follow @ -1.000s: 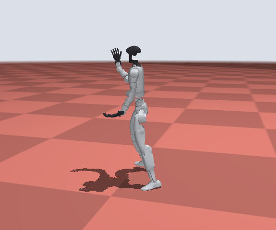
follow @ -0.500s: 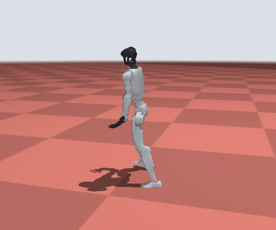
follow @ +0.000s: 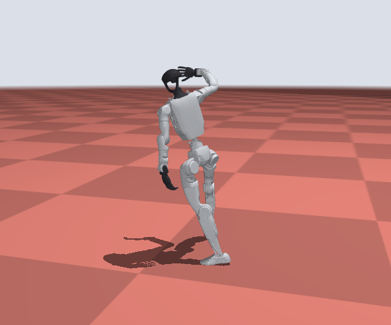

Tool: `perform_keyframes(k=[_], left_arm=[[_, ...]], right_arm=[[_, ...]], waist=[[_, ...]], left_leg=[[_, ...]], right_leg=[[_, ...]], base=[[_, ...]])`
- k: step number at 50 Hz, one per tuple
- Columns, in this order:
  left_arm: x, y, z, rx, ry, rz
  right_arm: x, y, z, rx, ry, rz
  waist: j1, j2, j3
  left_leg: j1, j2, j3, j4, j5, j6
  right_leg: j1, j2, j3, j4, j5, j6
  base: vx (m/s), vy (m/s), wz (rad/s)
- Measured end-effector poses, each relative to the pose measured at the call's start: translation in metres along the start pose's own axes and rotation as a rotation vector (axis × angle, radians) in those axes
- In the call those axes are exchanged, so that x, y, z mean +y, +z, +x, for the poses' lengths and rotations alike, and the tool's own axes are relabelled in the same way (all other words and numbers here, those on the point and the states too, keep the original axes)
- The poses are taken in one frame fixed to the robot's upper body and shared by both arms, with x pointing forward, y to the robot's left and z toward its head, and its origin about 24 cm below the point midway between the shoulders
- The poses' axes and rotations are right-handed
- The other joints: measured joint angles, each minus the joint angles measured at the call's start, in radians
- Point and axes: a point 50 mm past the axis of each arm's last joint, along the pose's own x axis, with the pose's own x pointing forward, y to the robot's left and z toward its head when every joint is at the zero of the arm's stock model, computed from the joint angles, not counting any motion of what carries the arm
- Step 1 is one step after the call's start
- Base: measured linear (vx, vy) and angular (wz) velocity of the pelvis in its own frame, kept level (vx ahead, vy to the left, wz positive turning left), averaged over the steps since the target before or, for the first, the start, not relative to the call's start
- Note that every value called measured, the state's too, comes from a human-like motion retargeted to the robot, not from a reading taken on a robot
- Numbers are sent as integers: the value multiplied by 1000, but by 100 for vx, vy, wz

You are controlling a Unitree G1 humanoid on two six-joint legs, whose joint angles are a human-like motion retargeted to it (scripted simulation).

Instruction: Kungfu

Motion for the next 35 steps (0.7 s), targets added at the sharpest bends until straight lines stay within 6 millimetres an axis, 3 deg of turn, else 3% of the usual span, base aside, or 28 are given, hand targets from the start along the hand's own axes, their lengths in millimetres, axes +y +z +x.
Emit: perform_keyframes(k=[2, 5, 7, 8, 11, 12, 14, 16, 17, 22, 24, 28, 35], left_arm=[[0, -2, 0, -3, -5, -21], [6, -8, -4, -1, -2, -24], [14, -17, -9, 23, 10, 4], [17, -20, -11, 41, 16, 27], [19, -11, -11, 54, 28, 95], [18, -6, -10, 47, 31, 112], [14, 1, -7, 15, 35, 137], [10, 6, -4, -40, 49, 147], [8, 9, -3, -71, 59, 148], [6, 19, -2, -178, 126, 129], [6, 20, -2, -197, 148, 118], [6, 18, -2, -203, 185, 90], [1, 18, 1, -202, 234, 142]], right_arm=[[-3, 1, 5, -13, -30, -4], [-8, 2, 14, -45, -69, -38], [-7, 5, 18, -70, -80, -44], [-5, 7, 18, -77, -81, -41], [1, 10, 19, -81, -90, -32], [3, 12, 20, -83, -93, -28], [8, 17, 24, -89, -104, -9], [14, 24, 30, -93, -134, 22], [16, 27, 34, -95, -150, 38], [21, 35, 52, -105, -212, 98], [22, 36, 59, -112, -226, 113], [24, 40, 72, -127, -260, 140], [21, 49, 97, -150, -369, 185]], waist=[[-45, 15, -9], [-86, 19, -18], [-87, 3, -35], [-89, 1, -38], [2, -89, -26], [52, -116, -19], [142, -144, -11], [203, -170, -2], [219, -179, 3], [212, -182, 23], [232, -178, 35], [324, -168, 61], [464, -85, 119]], left_leg=[[-9, 16, -19, 6, 61, 0], [18, 47, -16, 21, 180, 0], [74, 83, -30, 51, 277, 14], [81, 109, -81, 89, 330, 58], [34, 77, -282, 345, 444, 349], [2, 38, -369, 445, 458, 404], [-81, -98, -564, 620, 411, 350], [-170, -191, -637, 769, 337, 278], [-218, -202, -635, 824, 286, 258], [-465, -100, -553, 913, 34, 330], [-541, -114, -567, 849, 11, 307], [-619, -141, -627, 565, 60, 194], [-569, -61, -781, 23, 45, 51]], right_leg=[[-37, -6, -16, 49, -44, -22], [-40, 16, -39, 119, -190, -111], [-49, 109, 71, 172, -311, -122], [-53, 149, 127, 178, -343, -124], [40, 185, 203, 135, -371, -137], [74, 217, 241, 112, -376, -141], [134, 291, 322, 58, -372, -148], [203, 326, 380, 9, -363, -149], [237, 334, 398, -15, -359, -148], [407, 377, 425, -140, -347, -136], [473, 415, 458, -188, -343, -137], [605, 500, 579, -249, -354, -152], [845, 615, 769, -243, -434, -185]], base=[[-19, -54, -23], [-8, -78, -64], [20, -99, -81], [25, -99, -74], [16, -63, -167], [18, -62, -284], [27, -59, -270], [29, -38, -216], [30, -39, -142], [30, -46, -68], [37, -54, -119], [39, -42, -189], [61, -31, -197]])
